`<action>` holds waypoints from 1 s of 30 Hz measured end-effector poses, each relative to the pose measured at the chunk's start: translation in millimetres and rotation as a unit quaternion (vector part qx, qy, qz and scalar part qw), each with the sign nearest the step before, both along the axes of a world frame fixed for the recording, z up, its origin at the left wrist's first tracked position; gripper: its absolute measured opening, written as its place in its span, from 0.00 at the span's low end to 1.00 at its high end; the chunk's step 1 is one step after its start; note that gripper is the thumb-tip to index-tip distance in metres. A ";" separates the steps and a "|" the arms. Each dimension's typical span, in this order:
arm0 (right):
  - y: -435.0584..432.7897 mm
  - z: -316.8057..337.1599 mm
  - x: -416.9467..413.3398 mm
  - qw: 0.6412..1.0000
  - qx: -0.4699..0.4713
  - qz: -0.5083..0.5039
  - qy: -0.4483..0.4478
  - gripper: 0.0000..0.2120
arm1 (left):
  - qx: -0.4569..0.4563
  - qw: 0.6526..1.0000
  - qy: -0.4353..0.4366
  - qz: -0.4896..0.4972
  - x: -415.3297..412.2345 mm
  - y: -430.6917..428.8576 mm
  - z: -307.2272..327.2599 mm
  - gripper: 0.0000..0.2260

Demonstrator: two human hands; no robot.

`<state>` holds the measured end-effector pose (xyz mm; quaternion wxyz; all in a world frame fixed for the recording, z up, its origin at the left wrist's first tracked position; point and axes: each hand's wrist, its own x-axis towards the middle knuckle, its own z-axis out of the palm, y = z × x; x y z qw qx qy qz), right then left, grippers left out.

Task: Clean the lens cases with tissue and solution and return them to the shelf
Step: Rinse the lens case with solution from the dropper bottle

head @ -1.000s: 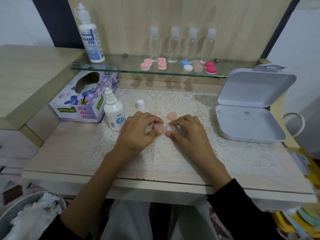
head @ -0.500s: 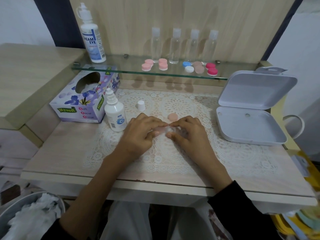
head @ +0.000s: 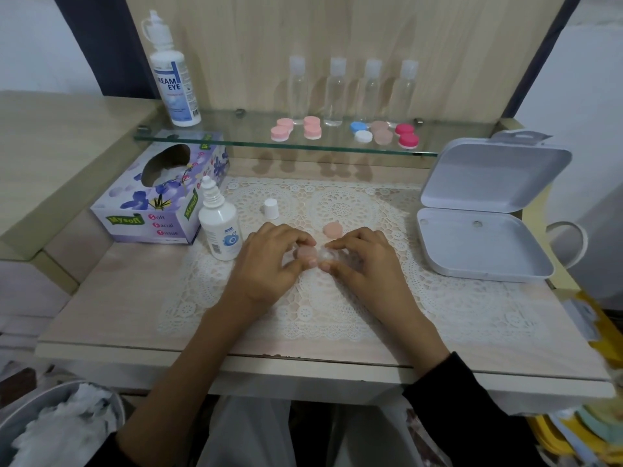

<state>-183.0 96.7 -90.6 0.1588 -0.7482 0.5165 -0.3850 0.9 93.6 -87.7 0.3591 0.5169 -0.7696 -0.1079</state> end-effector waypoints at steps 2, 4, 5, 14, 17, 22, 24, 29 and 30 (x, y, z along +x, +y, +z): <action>0.9 1.0 0.8 1.000 -0.001 -0.002 -0.004 0.15 | -0.001 1.000 -0.001 -0.003 -0.5 0.0 0.6 0.14; 1.5 2.0 0.8 1.000 0.006 -0.001 -0.012 0.15 | -0.005 1.000 -0.001 -0.011 -0.7 0.6 1.4 0.13; 1.6 2.4 0.9 1.000 0.010 0.001 -0.015 0.15 | -0.004 1.000 0.002 -0.016 -0.6 1.0 1.7 0.12; 0.4 2.1 0.9 1.000 0.015 0.005 -0.023 0.15 | 0.010 0.999 0.025 -0.036 -2.2 3.1 4.4 0.14; -0.4 1.7 0.8 1.000 0.020 0.004 -0.024 0.15 | 0.015 0.999 0.028 -0.037 -1.9 4.0 5.2 0.13; -1.1 1.5 1.3 0.999 0.024 0.002 -0.023 0.15 | 0.013 0.999 0.023 -0.034 -0.5 5.8 1.8 0.13; -1.3 1.3 1.2 0.999 0.021 0.000 -0.027 0.14 | 0.005 0.999 0.008 -0.031 -0.9 6.7 0.2 0.13; -0.7 2.2 0.5 0.999 0.034 -0.002 -0.028 0.15 | 0.001 1.000 -0.003 -0.020 -1.6 8.3 0.4 0.18; -0.3 2.0 0.4 0.999 0.038 -0.001 -0.028 0.15 | 0.006 1.000 -0.001 -0.020 -1.4 8.5 0.4 0.18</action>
